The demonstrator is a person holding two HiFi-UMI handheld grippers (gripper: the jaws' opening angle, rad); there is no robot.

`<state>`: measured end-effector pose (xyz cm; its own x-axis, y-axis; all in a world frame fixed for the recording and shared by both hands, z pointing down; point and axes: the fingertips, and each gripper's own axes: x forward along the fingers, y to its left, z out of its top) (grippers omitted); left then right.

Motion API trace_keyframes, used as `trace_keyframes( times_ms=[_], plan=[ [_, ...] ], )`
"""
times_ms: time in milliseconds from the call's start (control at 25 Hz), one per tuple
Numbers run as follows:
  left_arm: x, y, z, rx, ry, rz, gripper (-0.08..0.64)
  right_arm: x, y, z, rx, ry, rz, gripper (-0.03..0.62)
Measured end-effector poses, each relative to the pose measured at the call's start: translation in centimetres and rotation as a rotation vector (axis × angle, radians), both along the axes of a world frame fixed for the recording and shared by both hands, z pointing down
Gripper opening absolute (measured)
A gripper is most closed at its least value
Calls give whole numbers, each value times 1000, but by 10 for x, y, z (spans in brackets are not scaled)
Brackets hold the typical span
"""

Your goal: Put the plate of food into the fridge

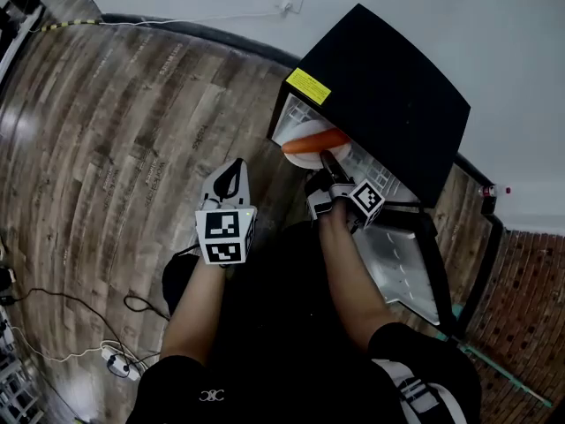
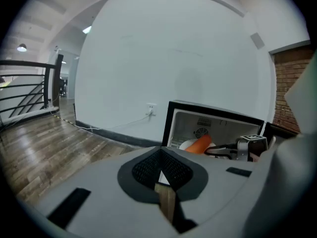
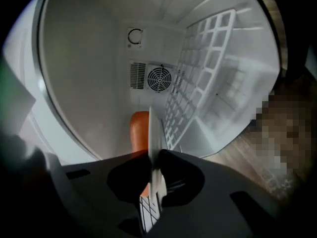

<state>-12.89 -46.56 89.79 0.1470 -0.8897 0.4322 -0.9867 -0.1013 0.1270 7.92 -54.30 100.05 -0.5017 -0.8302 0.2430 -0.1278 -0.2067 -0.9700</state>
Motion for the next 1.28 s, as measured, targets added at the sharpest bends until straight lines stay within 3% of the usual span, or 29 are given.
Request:
trace_keyframes(
  times_ms=[280,400,520,680,800,960,1280],
  plan=[
    [4,-4,56,-12,49,2,-6,29,-58,18,25,-35,151,44],
    [9,-6,70,0,69,16,-6,31,-78,20,19,34,169,48],
    [12,-3,84,7,39,43,-5,33,-91,24,21,133,157,55],
    [13,-10,78,32,121,60,-5,36,-94,25,33,223,166,64],
    [15,-8,88,28,82,104,-6,36,-95,21,38,300,158,67],
    [29,-5,99,10,87,161,-6,39,-97,21,33,496,131,83],
    [40,-4,91,42,100,232,-6,49,-92,20,40,1074,76,143]
  ],
)
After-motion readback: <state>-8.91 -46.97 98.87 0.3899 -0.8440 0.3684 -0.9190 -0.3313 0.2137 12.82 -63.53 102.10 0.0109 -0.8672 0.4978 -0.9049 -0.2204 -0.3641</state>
